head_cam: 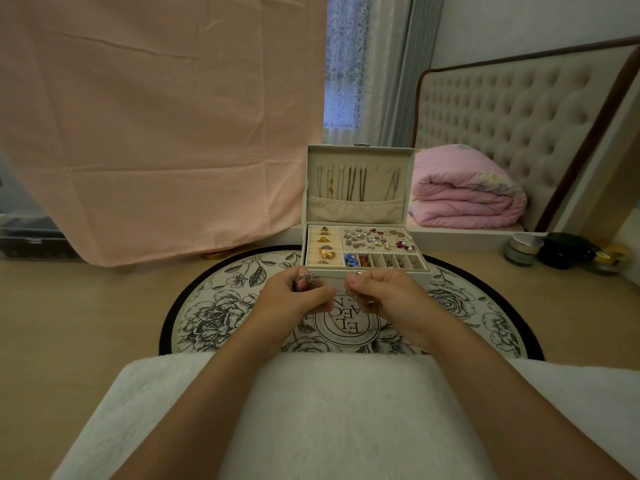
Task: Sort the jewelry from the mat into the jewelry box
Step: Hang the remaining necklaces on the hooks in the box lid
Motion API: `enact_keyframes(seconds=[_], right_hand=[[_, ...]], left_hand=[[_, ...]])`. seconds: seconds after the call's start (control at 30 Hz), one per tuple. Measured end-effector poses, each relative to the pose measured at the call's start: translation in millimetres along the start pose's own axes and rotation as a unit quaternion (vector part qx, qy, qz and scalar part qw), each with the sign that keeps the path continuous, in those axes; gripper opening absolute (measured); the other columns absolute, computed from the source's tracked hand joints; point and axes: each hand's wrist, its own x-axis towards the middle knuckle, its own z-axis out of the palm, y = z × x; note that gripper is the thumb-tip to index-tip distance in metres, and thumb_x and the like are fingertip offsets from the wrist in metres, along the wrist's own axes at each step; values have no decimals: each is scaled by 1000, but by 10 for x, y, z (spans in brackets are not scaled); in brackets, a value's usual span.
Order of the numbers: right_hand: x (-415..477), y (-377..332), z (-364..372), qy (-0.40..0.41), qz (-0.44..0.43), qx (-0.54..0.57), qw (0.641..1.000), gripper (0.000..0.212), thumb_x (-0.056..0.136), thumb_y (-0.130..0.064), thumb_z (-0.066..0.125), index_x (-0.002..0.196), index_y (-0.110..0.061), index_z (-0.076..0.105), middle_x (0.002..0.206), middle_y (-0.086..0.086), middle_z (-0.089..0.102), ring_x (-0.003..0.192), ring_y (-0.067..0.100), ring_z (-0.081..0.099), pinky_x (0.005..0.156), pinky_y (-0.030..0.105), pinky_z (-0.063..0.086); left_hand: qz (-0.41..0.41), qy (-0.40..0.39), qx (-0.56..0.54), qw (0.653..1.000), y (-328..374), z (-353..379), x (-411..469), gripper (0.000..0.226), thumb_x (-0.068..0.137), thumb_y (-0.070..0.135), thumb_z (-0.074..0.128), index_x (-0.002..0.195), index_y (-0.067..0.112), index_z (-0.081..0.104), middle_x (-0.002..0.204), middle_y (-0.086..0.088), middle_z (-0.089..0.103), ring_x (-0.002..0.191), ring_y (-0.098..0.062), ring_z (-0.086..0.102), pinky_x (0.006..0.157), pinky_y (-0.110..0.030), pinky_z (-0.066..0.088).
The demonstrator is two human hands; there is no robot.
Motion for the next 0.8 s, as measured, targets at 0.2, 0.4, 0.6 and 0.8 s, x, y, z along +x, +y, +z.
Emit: enact_keyframes(seconds=[0.2,0.4,0.6,0.8], right_hand=[[8,11,2,10,-7,0,1000,13,90,-26,71,80,-19,76,76,-3,70,75,13,61,84,35,52],[-11,8,16,0,-32,-29,999,15,92,-24,68,81,-17,74,76,-6,72,74,10,63,79,31,54],[-21,0,17,-2,-40,-51,998,16,95,-21,65,84,-14,73,79,-1,75,74,10,66,83,34,54],[-27,-10,33,-13,-42,-75,996,16,97,-19,63,83,-15,68,62,-7,58,61,8,50,66,23,48]], left_hand=[[-7,-14,137,990,-6,-3,5,25,81,6,77,96,20,62,76,-3,66,65,-19,63,73,-40,58],[-32,-58,235,970,7,6,0,12,85,16,75,96,22,77,74,1,68,68,-10,61,71,-24,53],[-62,-59,172,981,8,-4,17,5,83,16,77,85,12,79,82,-10,75,76,-20,68,79,-31,56],[-48,-8,165,985,3,23,70,19,89,13,64,72,16,72,79,-8,72,77,-23,64,79,-40,54]])
